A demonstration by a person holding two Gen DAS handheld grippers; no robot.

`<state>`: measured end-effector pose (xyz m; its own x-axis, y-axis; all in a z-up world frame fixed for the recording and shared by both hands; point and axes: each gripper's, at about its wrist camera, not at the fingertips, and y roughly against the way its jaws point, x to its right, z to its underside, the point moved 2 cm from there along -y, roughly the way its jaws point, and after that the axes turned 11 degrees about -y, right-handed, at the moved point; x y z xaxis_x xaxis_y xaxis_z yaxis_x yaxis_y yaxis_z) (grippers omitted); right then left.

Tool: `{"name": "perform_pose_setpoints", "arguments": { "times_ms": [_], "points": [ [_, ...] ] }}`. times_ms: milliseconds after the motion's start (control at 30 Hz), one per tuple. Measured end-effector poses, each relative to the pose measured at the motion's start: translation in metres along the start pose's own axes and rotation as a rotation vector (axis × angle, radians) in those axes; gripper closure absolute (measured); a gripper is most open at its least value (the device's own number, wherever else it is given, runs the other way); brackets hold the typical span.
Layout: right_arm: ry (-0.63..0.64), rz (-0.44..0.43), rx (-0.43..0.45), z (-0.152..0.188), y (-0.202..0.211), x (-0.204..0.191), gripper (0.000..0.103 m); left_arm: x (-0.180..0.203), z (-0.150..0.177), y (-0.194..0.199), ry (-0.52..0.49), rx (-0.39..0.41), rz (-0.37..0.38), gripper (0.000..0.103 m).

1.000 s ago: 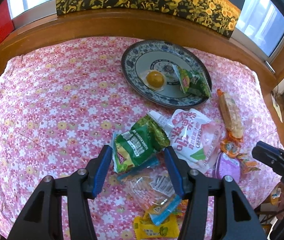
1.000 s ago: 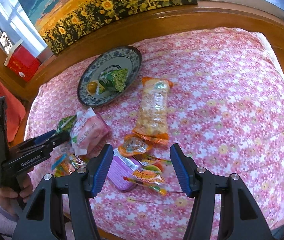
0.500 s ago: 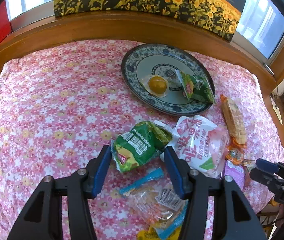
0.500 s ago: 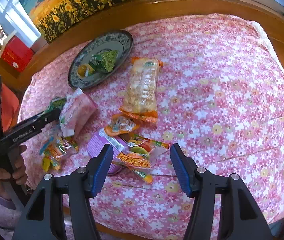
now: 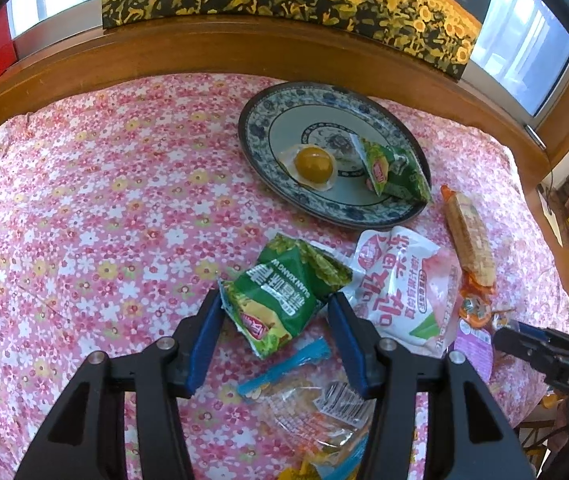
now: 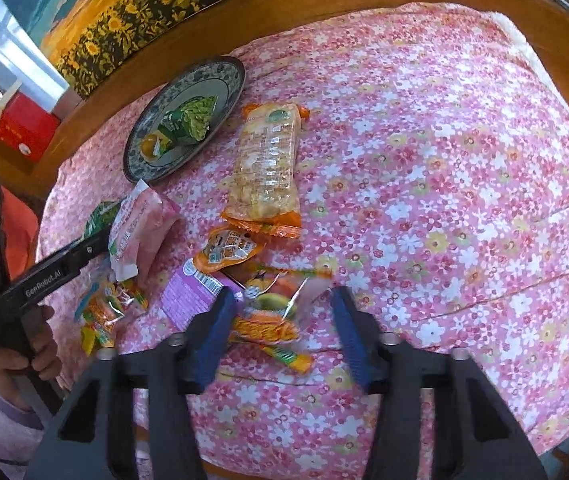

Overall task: Organize snacks
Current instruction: 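Grasp the green chip bag with the left tool while the right tool grasps the orange candy packet, then carry the chip bag with the left tool while the right tool carries the orange packet to the plate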

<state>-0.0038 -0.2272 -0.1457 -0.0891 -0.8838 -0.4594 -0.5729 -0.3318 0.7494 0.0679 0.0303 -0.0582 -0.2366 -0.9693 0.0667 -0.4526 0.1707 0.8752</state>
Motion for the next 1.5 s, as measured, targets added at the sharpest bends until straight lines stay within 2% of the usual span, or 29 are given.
{"name": "perform_pose_setpoints", "arguments": {
  "times_ms": [67, 300, 700, 1000, 1500],
  "points": [
    [-0.012, -0.005, -0.001, -0.002, -0.001, 0.002, 0.065, 0.000, 0.001, 0.001, -0.004, 0.003, 0.000, 0.048],
    [-0.045, -0.033, 0.014, -0.003, 0.004, 0.010, 0.069, 0.001, 0.002, 0.007, -0.007, 0.018, -0.007, 0.053],
    [0.016, -0.017, 0.124, -0.006, 0.030, 0.000, 0.069, -0.004, -0.001, 0.031, 0.024, 0.069, 0.012, 0.054],
    [0.061, -0.030, 0.120, -0.010, 0.027, -0.015, 0.069, -0.001, -0.008, 0.046, 0.008, 0.102, -0.002, 0.054],
    [0.167, -0.063, 0.142, -0.032, 0.028, -0.049, 0.069, -0.002, -0.036, 0.046, 0.008, 0.122, -0.003, 0.054]
  ]
}}
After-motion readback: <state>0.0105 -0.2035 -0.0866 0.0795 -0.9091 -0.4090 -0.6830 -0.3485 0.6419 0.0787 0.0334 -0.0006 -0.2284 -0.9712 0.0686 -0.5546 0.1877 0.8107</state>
